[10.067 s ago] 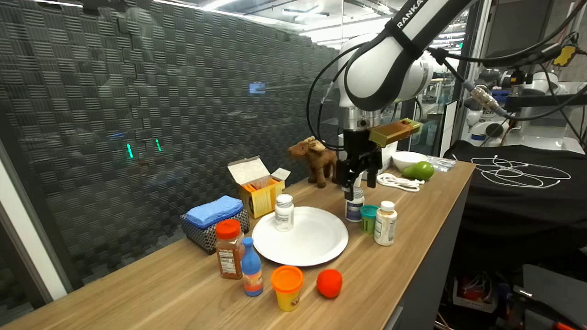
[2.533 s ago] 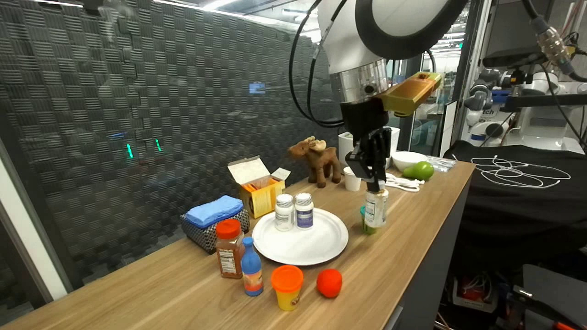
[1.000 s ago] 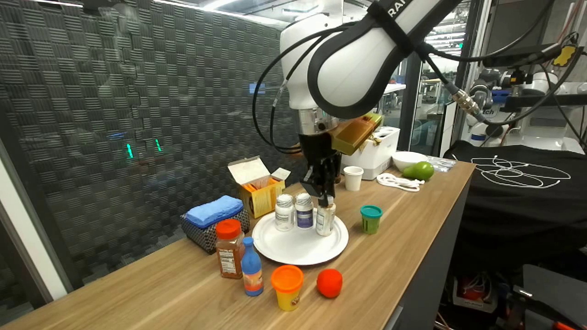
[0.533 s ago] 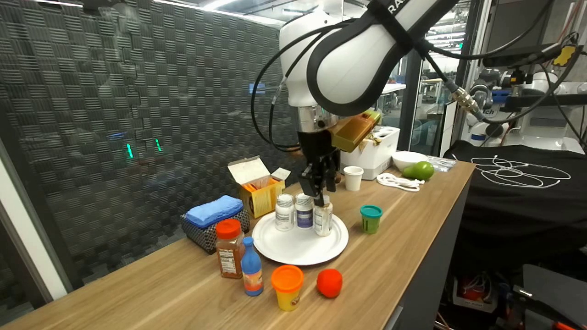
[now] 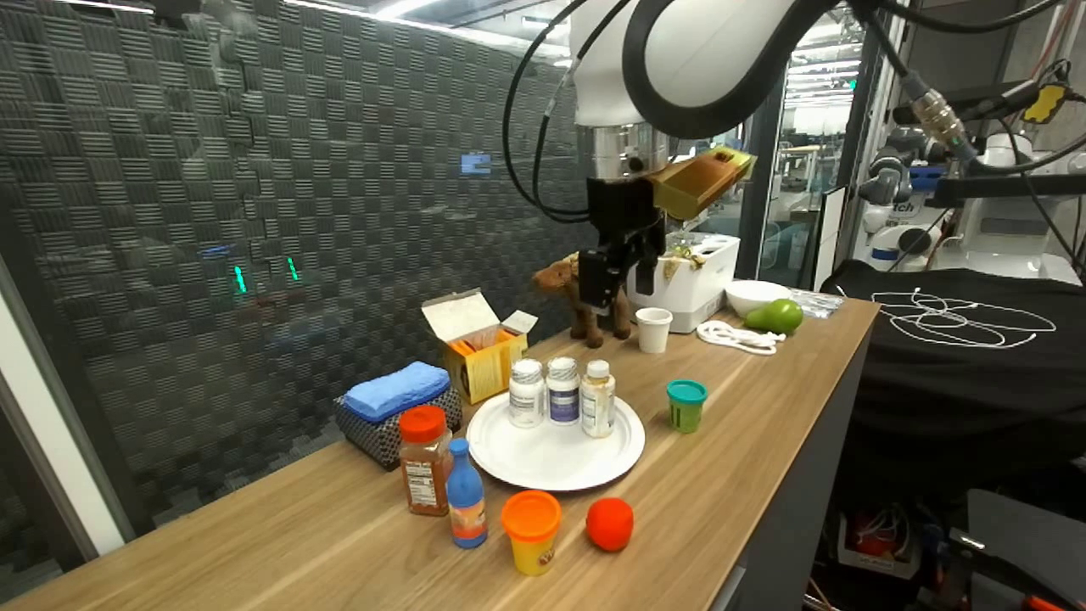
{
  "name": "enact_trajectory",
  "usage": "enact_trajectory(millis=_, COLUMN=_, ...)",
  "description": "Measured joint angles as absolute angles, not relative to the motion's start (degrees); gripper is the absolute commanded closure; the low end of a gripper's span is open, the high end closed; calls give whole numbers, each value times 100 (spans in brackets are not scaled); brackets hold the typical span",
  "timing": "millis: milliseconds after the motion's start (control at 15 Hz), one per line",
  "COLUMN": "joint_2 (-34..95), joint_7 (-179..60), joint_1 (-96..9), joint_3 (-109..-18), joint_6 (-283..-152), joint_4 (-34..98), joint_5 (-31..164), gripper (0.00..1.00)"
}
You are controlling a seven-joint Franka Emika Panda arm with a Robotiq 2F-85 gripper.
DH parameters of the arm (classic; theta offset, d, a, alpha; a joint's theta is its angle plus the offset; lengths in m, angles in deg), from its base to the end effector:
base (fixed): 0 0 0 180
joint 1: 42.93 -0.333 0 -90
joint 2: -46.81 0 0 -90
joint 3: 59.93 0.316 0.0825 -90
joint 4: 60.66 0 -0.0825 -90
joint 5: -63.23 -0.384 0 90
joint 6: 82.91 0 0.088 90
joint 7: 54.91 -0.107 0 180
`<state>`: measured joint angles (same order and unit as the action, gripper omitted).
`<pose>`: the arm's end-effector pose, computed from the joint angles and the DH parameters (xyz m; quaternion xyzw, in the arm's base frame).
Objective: Put all the bottles and the orange plushie on the white plate
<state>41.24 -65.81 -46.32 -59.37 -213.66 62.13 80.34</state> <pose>0.5573 0.0315 0.3635 0.9926 0.0346 0.0353 0.1106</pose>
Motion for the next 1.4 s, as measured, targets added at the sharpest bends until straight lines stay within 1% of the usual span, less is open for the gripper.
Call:
enact_trajectory(millis=200, joint_2=4447, joint_7=-6500, joint_1=-4461, joint_3=-6038, joint_6=-21553, joint_4=6718, joint_5=7808, gripper=0)
enact_trajectory(millis=400, joint_2=4490, joint_7=-6200, joint_1=-4347, joint_3=-6075, joint_6=-21647, joint_4=7016, joint_5=7569, gripper=0)
enact_trajectory(millis=1400, joint_2=4348, joint_7=-6037, joint_1=-4306, joint_3=-6086, joint_6=-21748, joint_4=7107, joint_5=7401, gripper=0)
